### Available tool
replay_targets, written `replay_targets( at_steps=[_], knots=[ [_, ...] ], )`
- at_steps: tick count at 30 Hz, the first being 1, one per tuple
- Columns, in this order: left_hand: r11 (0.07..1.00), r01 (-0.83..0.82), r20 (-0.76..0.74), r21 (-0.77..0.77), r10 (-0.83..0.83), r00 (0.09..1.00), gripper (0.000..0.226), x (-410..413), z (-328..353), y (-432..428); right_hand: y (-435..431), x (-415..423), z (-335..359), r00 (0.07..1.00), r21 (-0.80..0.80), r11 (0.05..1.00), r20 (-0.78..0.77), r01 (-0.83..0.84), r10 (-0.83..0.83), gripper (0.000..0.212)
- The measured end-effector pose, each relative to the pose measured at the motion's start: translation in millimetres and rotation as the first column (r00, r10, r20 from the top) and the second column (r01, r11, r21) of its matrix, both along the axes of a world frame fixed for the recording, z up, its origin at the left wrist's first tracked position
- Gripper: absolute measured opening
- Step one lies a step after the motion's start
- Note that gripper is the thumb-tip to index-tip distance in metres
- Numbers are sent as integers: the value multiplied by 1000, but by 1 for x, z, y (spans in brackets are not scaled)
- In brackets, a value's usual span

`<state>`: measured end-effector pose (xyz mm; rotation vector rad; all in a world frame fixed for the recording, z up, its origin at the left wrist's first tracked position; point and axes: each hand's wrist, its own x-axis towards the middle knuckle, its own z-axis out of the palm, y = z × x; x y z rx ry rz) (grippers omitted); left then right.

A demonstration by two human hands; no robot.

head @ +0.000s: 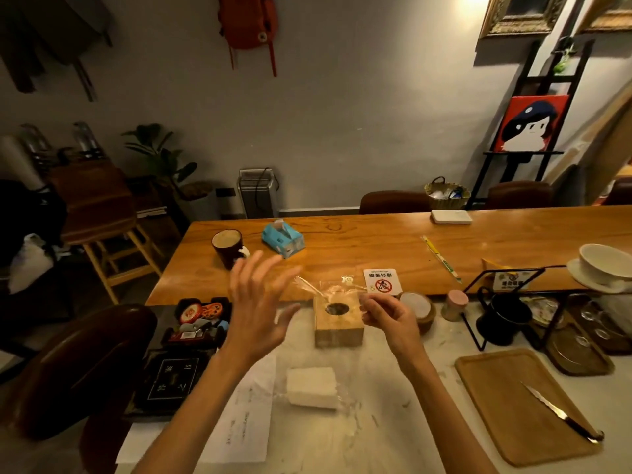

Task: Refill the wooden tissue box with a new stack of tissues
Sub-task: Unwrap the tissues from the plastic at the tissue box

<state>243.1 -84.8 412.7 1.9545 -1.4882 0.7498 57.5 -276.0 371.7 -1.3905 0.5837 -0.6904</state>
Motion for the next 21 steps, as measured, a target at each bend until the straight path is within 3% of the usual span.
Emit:
replay_targets(
  at_steps=[1, 4, 6, 8, 10, 14, 18, 21],
  knots=[
    [992, 22, 61, 121, -30, 998, 66, 10, 3, -7, 1, 3, 0, 1000, 19, 999, -6, -27, 27, 19],
    [921, -29, -7, 388, 35, 999, 77, 45, 19, -21, 11, 23, 4, 978, 50, 983, -105, -175, 180, 38],
    [885, 19, -31, 466, -6, 1000, 69, 62, 25, -25, 19, 36, 5, 979, 22, 988, -135, -154, 156, 35],
    [853, 93, -27, 513, -93, 995, 50, 70, 29, -30, 24, 39, 4, 987, 94, 988, -84, -125, 133, 48],
    [839, 126, 7, 530, -153, 988, 37, 69, 33, -34, 27, 34, 0, 990, 139, 981, -24, -137, 142, 60],
    [842, 207, 79, 498, -282, 956, 28, 60, 37, -49, 31, 25, -1, 995, -16, 996, 39, -91, 92, 19],
    [804, 290, 67, 518, -377, 924, 19, 43, 46, -64, 31, 27, 5, 999, -63, 998, 37, -15, 17, 21],
    [861, 330, -120, 387, -308, 944, 7, 34, 61, -68, 31, 23, 7, 1000, -90, 996, 15, -5, 6, 20]
  ],
)
